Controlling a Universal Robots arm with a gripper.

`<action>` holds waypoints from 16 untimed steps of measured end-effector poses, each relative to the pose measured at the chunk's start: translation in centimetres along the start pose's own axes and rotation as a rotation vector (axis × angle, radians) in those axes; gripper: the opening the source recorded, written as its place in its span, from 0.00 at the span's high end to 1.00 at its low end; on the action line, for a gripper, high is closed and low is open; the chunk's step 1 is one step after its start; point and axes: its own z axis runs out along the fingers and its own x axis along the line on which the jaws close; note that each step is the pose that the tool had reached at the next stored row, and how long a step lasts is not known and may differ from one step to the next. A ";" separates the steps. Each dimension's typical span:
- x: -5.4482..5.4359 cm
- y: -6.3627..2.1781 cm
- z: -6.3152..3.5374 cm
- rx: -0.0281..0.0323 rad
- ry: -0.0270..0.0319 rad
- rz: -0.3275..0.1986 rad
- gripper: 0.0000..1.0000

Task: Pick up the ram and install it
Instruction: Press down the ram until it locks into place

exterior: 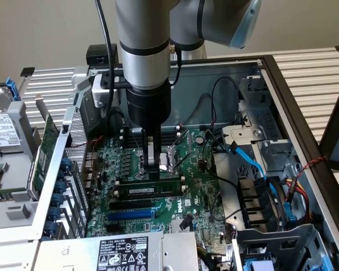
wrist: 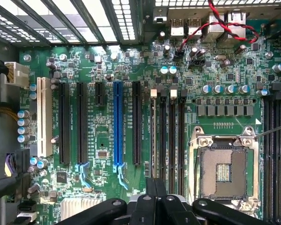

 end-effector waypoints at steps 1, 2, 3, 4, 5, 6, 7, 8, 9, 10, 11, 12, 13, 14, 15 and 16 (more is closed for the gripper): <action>0.0 0.04 0.00 -0.0001 0.0000 0.001 0.90; 0.0 0.08 0.00 0.0001 -0.0001 0.002 0.90; 0.0 0.11 0.00 0.0000 -0.0001 0.002 0.90; 0.0 0.14 0.00 0.0000 -0.0001 0.003 0.90; 0.0 0.18 0.00 0.0000 -0.0001 0.004 0.90; 0.0 0.22 0.00 -0.0001 -0.0001 0.004 0.90; 0.0 0.27 0.00 -0.0001 -0.0001 0.005 0.90; 0.0 0.30 0.00 -0.0002 -0.0001 0.006 0.90; 0.0 0.31 0.00 -0.0001 -0.0002 0.006 0.90; 0.0 0.32 0.00 -0.0002 -0.0001 0.007 0.90; 0.0 0.34 0.00 -0.0002 -0.0001 0.007 0.90; -0.1 0.34 0.01 -0.0003 0.0000 0.007 0.90; -0.1 0.34 0.03 -0.0002 -0.0001 0.007 0.90; -0.2 0.36 0.05 -0.0001 -0.0002 0.007 0.90; -0.2 0.38 0.08 -0.0002 -0.0002 0.008 0.90; -0.2 0.40 0.10 -0.0003 0.0000 0.008 0.90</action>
